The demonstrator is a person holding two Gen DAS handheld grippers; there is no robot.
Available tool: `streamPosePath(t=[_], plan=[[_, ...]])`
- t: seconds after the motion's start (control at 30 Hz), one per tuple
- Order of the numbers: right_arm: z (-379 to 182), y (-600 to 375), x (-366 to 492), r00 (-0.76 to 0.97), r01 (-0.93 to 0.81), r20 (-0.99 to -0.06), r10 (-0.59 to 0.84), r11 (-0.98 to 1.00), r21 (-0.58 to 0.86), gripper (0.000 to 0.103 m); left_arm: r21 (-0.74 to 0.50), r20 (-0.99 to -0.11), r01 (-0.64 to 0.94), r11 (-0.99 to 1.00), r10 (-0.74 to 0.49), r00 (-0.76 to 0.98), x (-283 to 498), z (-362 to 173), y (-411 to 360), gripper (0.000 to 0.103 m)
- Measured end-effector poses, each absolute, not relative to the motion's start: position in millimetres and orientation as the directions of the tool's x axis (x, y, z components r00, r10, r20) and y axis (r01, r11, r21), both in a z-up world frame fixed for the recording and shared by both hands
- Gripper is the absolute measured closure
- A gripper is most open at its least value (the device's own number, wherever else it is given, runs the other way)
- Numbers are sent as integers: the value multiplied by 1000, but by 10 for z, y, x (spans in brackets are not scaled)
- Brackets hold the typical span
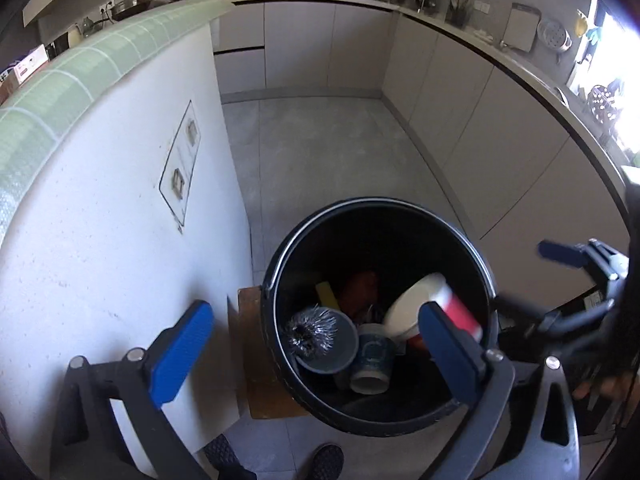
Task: Collect trash
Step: 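Open the right tool to drop the cup while the left tool drops the steel wool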
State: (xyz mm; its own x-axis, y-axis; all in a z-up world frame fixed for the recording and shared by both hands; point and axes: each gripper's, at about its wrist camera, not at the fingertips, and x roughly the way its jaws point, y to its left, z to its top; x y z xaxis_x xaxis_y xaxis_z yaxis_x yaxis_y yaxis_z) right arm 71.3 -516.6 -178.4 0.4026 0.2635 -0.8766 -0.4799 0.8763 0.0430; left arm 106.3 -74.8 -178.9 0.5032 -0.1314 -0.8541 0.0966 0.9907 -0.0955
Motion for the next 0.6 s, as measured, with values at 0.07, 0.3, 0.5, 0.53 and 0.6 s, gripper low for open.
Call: streamPosePath(t=[0.07,0.3,0.5,0.53,0.6], plan=[[-1690,-5354,757,445,-423,-866,226,906,19,0,-90,-853,93,992,-125,507,1054,-1759,-771,0],[-1375,-5604,752,512,-325,-836,196,946,23,0,-68,-838,105,992,-114,533,1069,-1537,-940,0],[-1061,-5696,723,537,-249,-824,182,967,51,0,-76,-808,114,990,-129,575,1068,-1190,-968,0],[-1020,-5687,703,541,-244,-821,182,968,54,0,-76,-802,119,990,-132,582,1058,-1118,-965,0],[-894,-5648,694,550,-236,-816,178,970,53,0,-72,-791,120,990,-130,597,1054,-985,-949,0]])
